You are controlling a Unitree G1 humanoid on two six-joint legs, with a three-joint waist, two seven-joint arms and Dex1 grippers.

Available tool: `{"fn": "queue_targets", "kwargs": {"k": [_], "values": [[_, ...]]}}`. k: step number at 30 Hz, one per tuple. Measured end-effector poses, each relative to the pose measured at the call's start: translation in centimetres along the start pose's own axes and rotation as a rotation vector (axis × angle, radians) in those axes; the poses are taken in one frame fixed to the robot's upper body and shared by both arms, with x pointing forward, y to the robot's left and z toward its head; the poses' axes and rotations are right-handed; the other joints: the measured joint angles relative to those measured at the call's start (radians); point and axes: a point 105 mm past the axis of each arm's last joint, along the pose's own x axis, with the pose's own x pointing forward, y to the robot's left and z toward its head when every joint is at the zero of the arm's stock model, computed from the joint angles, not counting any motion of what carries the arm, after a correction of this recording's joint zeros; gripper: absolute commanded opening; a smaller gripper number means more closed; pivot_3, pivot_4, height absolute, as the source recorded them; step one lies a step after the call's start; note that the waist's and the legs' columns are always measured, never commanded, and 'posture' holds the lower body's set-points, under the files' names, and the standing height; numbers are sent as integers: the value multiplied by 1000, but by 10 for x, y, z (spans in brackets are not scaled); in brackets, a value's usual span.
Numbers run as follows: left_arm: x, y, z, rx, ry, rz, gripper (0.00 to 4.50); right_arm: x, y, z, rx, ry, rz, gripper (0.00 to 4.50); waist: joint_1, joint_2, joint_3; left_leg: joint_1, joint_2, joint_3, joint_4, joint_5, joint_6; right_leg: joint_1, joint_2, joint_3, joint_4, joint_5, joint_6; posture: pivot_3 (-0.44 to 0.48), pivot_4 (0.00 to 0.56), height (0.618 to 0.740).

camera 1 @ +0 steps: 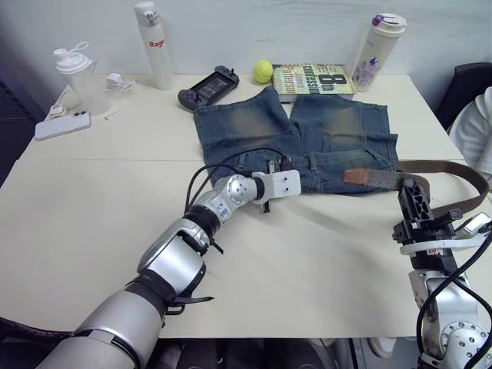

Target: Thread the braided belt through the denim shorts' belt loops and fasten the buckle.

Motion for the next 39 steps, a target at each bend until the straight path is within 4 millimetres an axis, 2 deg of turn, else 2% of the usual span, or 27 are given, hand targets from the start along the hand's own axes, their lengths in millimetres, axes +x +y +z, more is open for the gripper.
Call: {"fn": "queue_targets", "kwargs": {"k": [4,8,10,12,14,16,20,22,26,28,33,36,39], "values": [[-24,2,-20,-23,-43,40,39,-4,-1,-1,0,-9,-10,0,-12,0,0,2,2,1,0,0,-1,-2,2,2,7,-2,-3,0,150,740],[-72,-2,-52,-77,-68,112,39,-8,-2,-8,1,2,-22,0,-32,1,-1,9,2,1,-5,1,-3,0,3,7,9,-3,-6,0,150,740],[-113,-12,-73,-125,-54,153,39,-13,-6,-9,1,0,-39,0,-49,0,-1,17,2,-2,-10,-1,-7,4,8,15,8,-4,-8,0,150,740],[-145,-25,-88,-189,-19,162,39,-15,-8,-6,-3,-12,-47,0,-59,0,-1,18,4,-3,-10,-1,-10,3,10,17,10,-6,-11,0,150,740],[-175,-50,-93,-250,-1,131,39,-15,-7,-6,-2,-13,-38,0,-65,1,-2,20,5,-6,-11,-2,-12,4,13,19,11,-6,-12,0,150,740],[-195,-77,-88,-305,-6,77,39,-16,-8,-4,-10,-14,-41,0,-62,3,-3,21,4,-8,-11,-3,-13,5,13,19,10,-7,-13,0,150,740],[-208,-115,-62,-374,-41,20,39,-14,-11,-6,-42,44,-36,0,-48,3,-3,21,2,-9,-10,-7,-9,6,11,20,8,-7,-13,0,150,740],[-208,-121,-54,-390,-51,5,39,-14,-13,-7,-54,71,-39,0,-31,3,-4,21,1,-10,-9,-7,-8,6,11,20,8,-7,-13,0,150,740],[-207,-122,-53,-380,-29,-3,39,-8,-15,-11,-132,187,-53,0,-25,2,-4,21,1,-10,-9,-7,-8,7,12,20,8,-7,-12,0,150,740],[-207,-121,-54,-367,-21,-3,1081,-1,-15,-20,-149,269,-48,0,-26,3,-4,21,1,-10,-9,-7,-8,6,13,20,9,-7,-12,0,150,740],[-205,-111,-56,-376,-32,22,3034,12,-10,-34,-172,363,-38,0,-22,3,-4,20,1,-10,-8,-7,-8,6,12,20,9,-7,-12,0,150,740],[-204,-99,-62,-460,-51,8,3034,18,-10,-39,-188,402,-48,0,-22,2,-4,19,2,-11,-8,-7,-9,4,13,19,9,-7,-12,0,150,740],[-210,-77,-63,-626,-110,-40,3034,21,-15,-38,-202,424,-83,0,-25,1,-3,16,2,-11,-6,-5,-11,3,13,19,10,-7,-12,0,150,740]]}}
